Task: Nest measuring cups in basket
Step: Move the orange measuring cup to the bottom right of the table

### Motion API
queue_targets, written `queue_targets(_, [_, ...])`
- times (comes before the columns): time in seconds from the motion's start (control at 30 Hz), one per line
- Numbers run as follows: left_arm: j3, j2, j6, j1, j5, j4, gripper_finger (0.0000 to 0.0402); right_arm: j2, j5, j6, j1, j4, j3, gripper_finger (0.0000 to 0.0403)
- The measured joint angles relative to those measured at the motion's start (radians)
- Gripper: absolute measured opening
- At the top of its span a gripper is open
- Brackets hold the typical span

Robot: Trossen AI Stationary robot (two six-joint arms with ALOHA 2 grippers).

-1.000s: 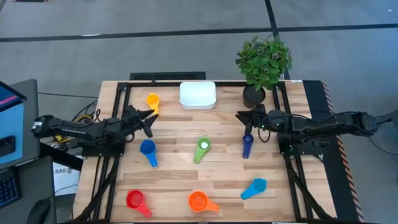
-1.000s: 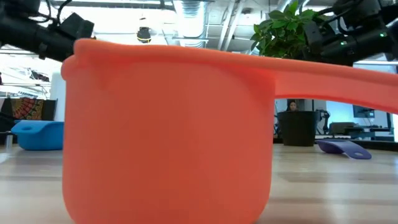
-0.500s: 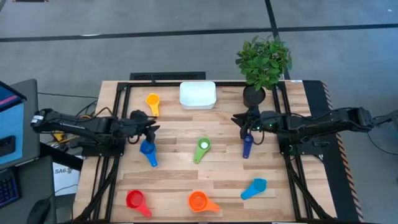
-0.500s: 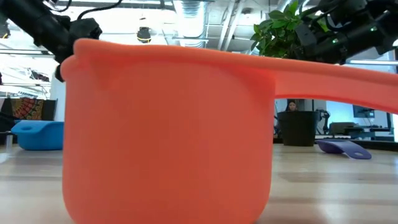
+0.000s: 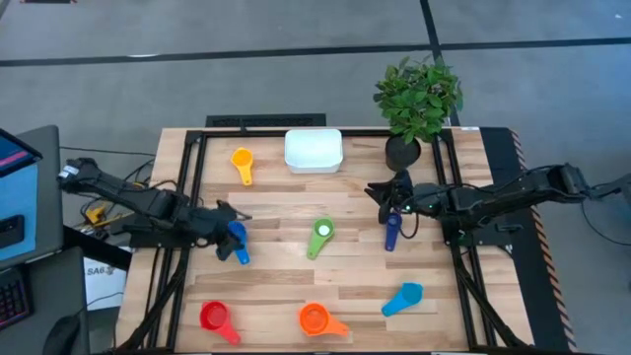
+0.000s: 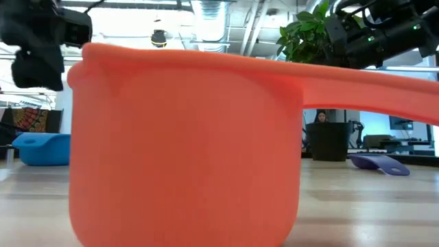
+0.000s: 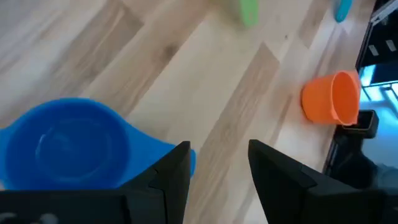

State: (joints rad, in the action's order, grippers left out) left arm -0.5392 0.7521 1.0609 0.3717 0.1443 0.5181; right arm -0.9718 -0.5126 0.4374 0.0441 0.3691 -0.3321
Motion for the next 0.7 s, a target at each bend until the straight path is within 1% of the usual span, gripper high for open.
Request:
queue_targets(0.07, [0.000, 0.036, -0.034, 0.034, 0.089, -0.067, 0.0151, -0.025, -0.030, 0.001, 0.021, 0.028, 0.000, 0.0130])
queue_targets(0.13, [0.000, 0.092, -0.101, 0.047, 0.143, -0.181, 0.0151, -0.050, -0.035, 0.001, 0.034, 0.067, 0.000, 0.0130])
queue_targets(0.23, [0.000, 0.202, -0.240, 0.047, 0.139, -0.394, 0.0151, -0.075, -0.035, 0.000, 0.046, 0.111, -0.004, 0.0128])
queue_targets(0.33, [-0.005, 0.314, -0.335, 0.046, 0.082, -0.579, 0.0151, -0.082, -0.036, -0.001, 0.058, 0.107, -0.029, 0.0127])
queue_targets(0.4, [-0.029, 0.382, -0.355, 0.045, 0.040, -0.615, 0.0151, -0.082, -0.035, -0.001, 0.071, 0.106, -0.046, 0.0128])
queue_targets(0.5, [-0.090, 0.472, -0.359, 0.050, 0.006, -0.593, 0.0151, -0.082, -0.019, 0.000, 0.103, 0.102, -0.074, 0.0130])
queue_targets(0.6, [-0.145, 0.551, -0.378, 0.066, 0.017, -0.574, 0.0151, -0.096, -0.008, -0.024, 0.156, 0.109, -0.103, 0.0129])
queue_targets(0.7, [-0.203, 0.624, -0.419, 0.069, 0.040, -0.578, 0.0151, -0.109, -0.024, -0.043, 0.207, 0.100, -0.114, 0.0125])
